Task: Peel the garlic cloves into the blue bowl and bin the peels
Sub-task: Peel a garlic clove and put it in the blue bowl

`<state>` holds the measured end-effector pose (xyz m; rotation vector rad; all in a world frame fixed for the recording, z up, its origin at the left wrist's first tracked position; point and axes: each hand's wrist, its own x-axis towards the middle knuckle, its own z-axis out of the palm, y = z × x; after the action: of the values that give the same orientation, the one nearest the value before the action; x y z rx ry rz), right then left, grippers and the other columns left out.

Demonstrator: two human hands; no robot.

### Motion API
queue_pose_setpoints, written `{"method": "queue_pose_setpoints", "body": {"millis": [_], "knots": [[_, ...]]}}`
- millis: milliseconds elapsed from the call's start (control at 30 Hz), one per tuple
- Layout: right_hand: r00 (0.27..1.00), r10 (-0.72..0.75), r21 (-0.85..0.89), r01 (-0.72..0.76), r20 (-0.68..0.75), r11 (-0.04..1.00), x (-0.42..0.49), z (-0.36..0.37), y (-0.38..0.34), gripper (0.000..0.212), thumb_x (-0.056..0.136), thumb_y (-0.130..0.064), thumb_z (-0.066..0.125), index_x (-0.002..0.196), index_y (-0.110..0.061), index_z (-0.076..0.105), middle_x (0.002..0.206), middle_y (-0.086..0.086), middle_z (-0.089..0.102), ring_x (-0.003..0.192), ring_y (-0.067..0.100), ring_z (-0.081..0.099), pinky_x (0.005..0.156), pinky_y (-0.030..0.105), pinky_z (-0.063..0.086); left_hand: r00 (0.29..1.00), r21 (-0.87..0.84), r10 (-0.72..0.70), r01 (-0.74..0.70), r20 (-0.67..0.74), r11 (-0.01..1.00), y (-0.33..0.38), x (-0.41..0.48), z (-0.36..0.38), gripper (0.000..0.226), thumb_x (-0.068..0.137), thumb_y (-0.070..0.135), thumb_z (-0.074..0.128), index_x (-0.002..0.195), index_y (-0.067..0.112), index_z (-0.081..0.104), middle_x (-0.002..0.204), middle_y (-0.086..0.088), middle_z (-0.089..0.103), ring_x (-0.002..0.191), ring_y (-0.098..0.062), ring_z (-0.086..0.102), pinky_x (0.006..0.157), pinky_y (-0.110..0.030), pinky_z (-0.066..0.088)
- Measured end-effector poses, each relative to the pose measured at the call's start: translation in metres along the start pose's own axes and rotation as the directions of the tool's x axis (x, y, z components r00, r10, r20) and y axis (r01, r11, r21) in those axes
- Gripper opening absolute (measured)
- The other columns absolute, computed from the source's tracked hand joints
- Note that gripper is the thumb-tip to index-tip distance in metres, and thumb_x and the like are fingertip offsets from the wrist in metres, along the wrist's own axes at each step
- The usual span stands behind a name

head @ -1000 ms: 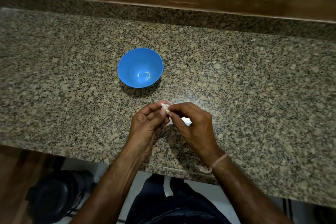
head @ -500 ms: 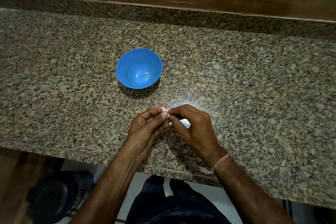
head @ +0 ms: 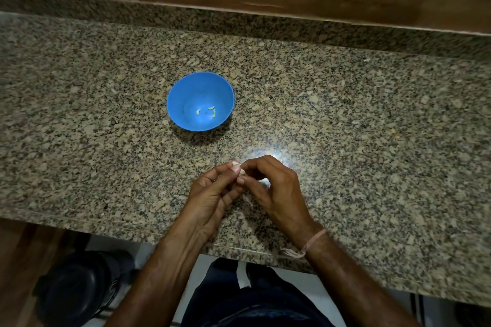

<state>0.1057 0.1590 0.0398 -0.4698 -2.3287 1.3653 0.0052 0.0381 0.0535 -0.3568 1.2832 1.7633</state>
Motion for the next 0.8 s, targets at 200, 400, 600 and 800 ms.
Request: {"method": "queue_pose_setpoints", "body": {"millis": [200,400,600,800], "knots": [[0.969,0.245,0.290,-0.226,-0.028,0.930,0.002,0.008,0.001,0.007,0.091,-0.007,0.077,0.093,-0.012,0.072,0.092,-0.001,0.072,0.088,0.017,0.069,0.076,0.029,0.057,0.999,-0.046,-0.020,0.021,0.032,0.999,-0.004,0.001,-0.004,0.041,0.082,0.010,0.072,0.121,-0.002,0.065,0.113,-0.017,0.074,0.088,-0.014,0.075,0.076,-0.022,0.062],[0.892,0.450,0.417,-0.394,-0.043,0.820,-0.009,0.018,0.022,0.010,0.097,-0.011,0.071,0.097,-0.021,0.071,0.090,0.002,0.073,0.089,0.032,0.071,0.080,0.046,0.061,0.993,0.276,0.117,-0.107,-0.021,0.955,-0.010,0.023,-0.025,0.027,0.093,0.009,0.072,0.119,0.017,0.072,0.091,-0.008,0.072,0.071,-0.015,0.061,0.060,-0.028,0.050],[0.840,0.542,0.227,-0.529,0.004,0.818,-0.030,0.030,0.042,0.015,0.095,-0.010,0.071,0.096,-0.021,0.079,0.092,-0.003,0.080,0.091,0.018,0.075,0.087,0.044,0.062,0.913,0.689,0.406,-0.316,0.036,0.652,-0.011,0.058,-0.052,0.015,0.088,0.013,0.079,0.097,0.023,0.073,0.098,0.009,0.077,0.091,-0.018,0.075,0.085,-0.044,0.063],[0.799,0.600,0.126,-0.592,-0.035,0.796,-0.035,0.048,0.035,0.013,0.091,-0.007,0.073,0.082,-0.016,0.078,0.075,0.001,0.078,0.072,0.020,0.076,0.073,0.045,0.065,0.831,0.828,0.499,-0.447,0.244,0.339,-0.008,0.064,-0.058,0.019,0.086,0.018,0.080,0.099,0.024,0.068,0.101,0.004,0.067,0.078,-0.011,0.066,0.073,-0.033,0.058]]}}
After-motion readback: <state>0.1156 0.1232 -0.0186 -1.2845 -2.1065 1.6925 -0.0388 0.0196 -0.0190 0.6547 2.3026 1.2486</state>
